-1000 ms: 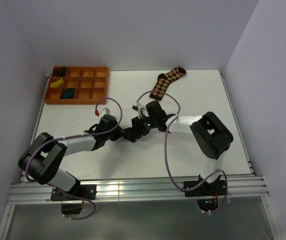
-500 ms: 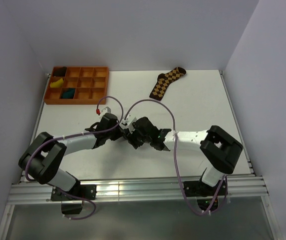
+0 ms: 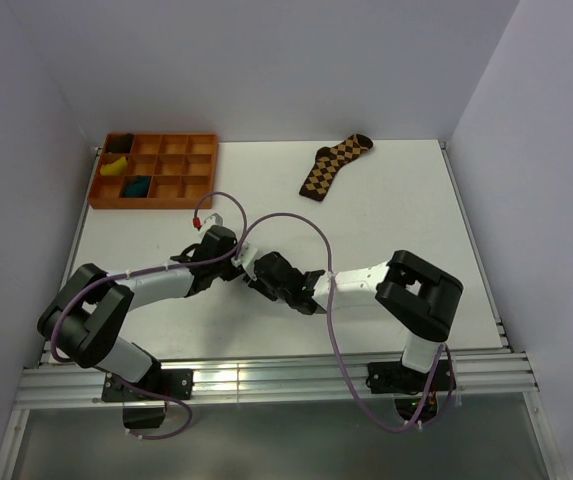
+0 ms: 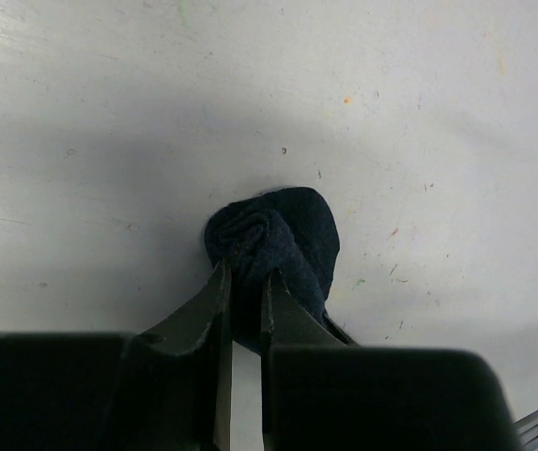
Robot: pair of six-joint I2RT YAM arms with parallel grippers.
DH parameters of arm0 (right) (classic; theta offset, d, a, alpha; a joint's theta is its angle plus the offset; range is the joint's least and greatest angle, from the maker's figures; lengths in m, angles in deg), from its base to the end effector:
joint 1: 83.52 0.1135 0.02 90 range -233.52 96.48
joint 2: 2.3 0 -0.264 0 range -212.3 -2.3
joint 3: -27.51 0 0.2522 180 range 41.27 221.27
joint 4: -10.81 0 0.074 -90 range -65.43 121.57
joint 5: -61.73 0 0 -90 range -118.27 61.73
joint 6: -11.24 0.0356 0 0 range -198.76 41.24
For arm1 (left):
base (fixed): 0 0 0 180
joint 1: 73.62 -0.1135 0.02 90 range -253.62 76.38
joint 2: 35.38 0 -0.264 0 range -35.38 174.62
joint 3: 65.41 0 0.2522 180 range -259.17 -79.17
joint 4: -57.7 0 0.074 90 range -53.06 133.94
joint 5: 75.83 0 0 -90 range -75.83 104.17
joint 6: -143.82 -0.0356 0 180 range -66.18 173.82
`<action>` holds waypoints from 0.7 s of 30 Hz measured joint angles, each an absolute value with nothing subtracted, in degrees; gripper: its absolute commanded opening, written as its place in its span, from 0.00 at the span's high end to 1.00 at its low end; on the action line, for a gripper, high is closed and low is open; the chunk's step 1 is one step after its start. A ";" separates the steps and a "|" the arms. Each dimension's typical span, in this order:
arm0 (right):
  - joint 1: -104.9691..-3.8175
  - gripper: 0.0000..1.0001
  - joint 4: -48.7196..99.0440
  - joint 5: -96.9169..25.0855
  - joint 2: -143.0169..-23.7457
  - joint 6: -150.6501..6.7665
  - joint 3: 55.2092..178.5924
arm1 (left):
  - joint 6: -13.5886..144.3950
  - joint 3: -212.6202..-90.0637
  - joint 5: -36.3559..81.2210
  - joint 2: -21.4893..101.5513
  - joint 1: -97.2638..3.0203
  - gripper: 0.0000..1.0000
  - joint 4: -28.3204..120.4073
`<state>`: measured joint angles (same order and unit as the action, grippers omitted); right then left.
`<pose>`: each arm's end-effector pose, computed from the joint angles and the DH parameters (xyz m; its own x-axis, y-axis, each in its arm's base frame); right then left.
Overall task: Roll the socks
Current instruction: Roll the sock at the center of the board.
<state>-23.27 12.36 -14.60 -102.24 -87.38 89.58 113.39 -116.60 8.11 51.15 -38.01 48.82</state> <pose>0.1803 0.2984 0.1498 -0.1987 -0.6411 -0.7413 -0.7917 0.5508 -0.2642 0.2365 -0.1647 0.1548 -0.7334 -0.5294 -0.4265 -0.2268 0.7819 -0.5807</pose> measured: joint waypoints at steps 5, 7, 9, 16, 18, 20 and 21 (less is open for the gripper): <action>-23.27 1.00 11.92 -13.62 -102.44 -87.62 89.60 | 113.26 -116.60 8.04 51.15 -38.07 0.83 48.80; -23.45 1.00 12.21 -14.03 -102.44 -87.49 89.78 | 113.18 -116.62 7.82 51.15 -38.07 0.73 48.72; -24.15 1.00 12.29 -15.32 -102.44 -87.18 89.82 | 112.80 -116.62 7.69 51.10 -38.11 0.50 48.50; -31.05 1.00 15.38 -28.39 -102.35 -82.64 92.34 | 113.31 -116.62 5.61 48.30 -38.20 0.19 44.85; -33.52 1.00 16.71 -32.74 -102.50 -80.71 93.14 | 113.48 -116.58 5.31 47.06 -38.42 0.18 44.43; -35.73 1.00 17.30 -36.72 -102.81 -78.64 93.60 | 113.72 -116.41 5.26 45.24 -38.36 0.19 44.30; -36.87 1.00 17.56 -38.95 -103.01 -77.63 93.87 | 113.98 -116.19 5.24 44.41 -38.33 0.19 44.30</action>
